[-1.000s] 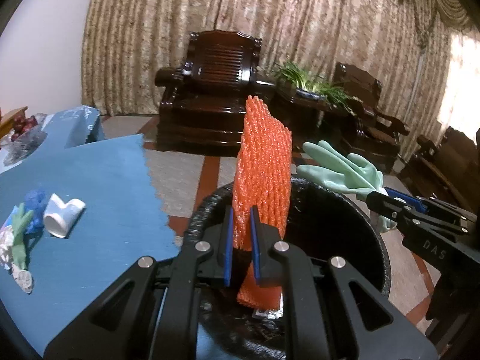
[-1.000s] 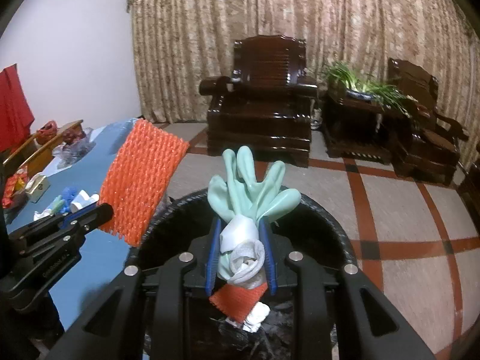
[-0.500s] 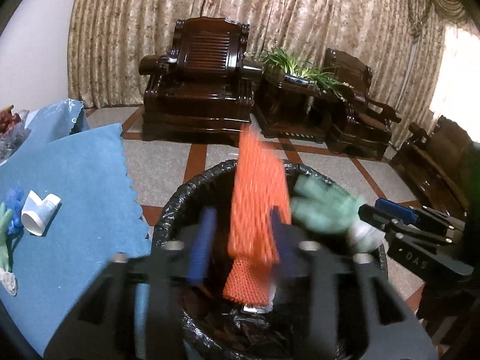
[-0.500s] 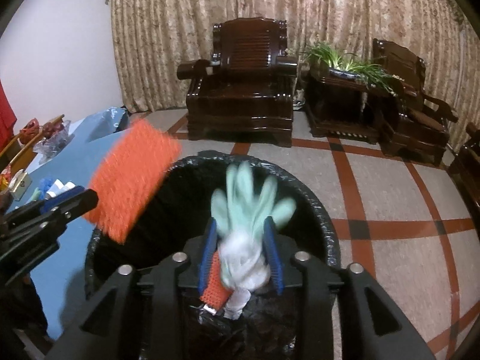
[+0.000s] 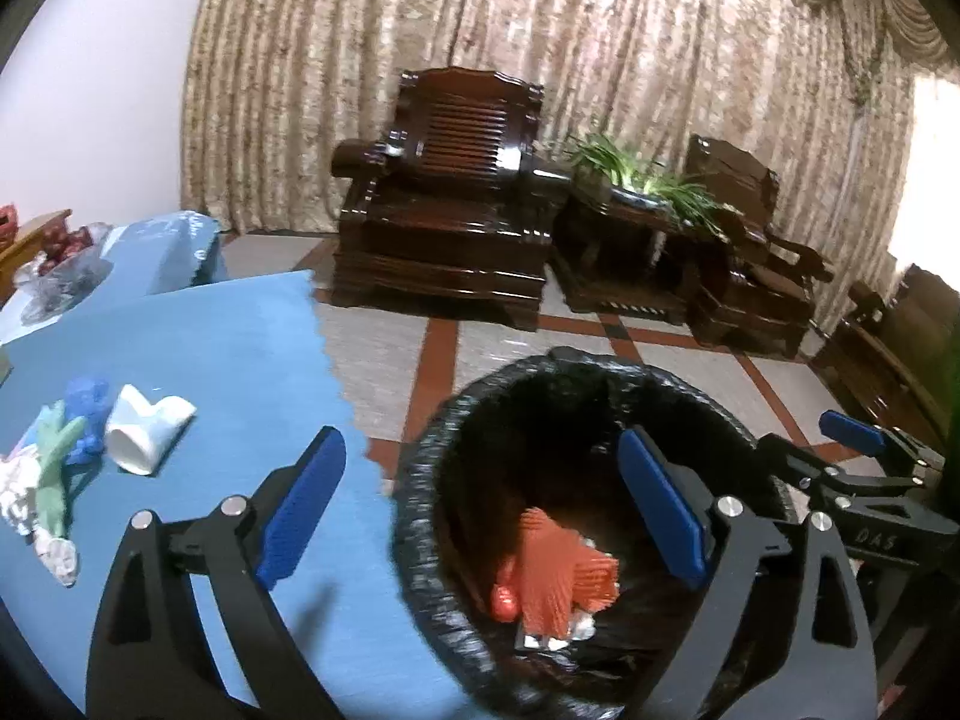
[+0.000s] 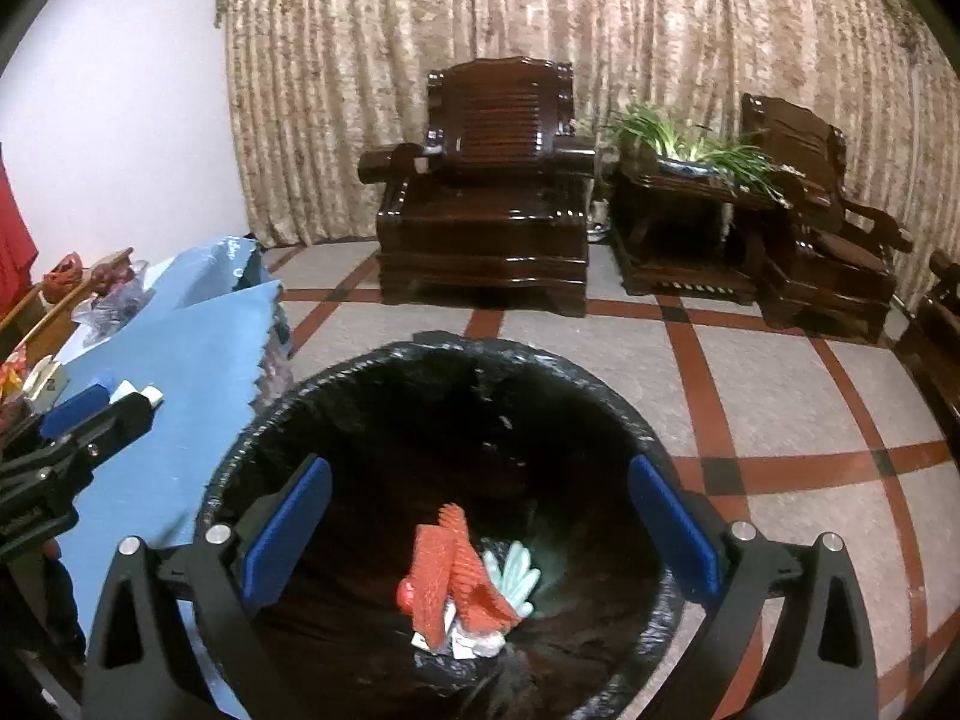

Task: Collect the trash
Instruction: 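Move both open grippers back over the table toward the remaining trash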

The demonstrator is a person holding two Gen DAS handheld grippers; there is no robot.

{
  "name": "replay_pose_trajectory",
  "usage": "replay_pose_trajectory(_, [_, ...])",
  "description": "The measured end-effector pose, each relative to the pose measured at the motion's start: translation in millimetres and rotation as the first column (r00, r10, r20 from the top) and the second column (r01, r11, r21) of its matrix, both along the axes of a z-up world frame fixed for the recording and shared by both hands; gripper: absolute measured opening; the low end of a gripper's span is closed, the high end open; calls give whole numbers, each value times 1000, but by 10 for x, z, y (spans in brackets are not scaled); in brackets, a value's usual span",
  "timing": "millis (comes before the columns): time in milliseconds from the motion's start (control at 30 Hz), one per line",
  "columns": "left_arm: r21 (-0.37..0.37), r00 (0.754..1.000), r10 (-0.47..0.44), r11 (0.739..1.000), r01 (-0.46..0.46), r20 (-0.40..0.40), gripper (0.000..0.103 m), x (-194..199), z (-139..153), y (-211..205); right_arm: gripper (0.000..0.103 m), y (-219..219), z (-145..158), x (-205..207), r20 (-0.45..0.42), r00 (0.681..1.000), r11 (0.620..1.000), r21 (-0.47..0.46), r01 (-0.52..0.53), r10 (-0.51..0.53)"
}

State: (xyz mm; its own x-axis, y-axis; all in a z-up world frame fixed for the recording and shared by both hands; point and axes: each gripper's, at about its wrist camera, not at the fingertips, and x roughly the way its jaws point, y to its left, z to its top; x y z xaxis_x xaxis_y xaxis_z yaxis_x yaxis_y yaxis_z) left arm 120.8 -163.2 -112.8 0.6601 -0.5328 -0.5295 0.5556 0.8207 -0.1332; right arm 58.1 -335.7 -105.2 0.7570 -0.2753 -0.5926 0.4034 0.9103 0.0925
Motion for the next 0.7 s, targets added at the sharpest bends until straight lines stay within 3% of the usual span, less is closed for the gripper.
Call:
replay_pose_trajectory(367, [13,981,191,981,-191,28,93,81,106,828,97,480,58,323,19,992,992,9,-123,122])
replay_pose_trajectory(700, [56,909,409,909,-414,72,93,174,80,1767,97,1186,70,773,47,957,958,-2,-288,287])
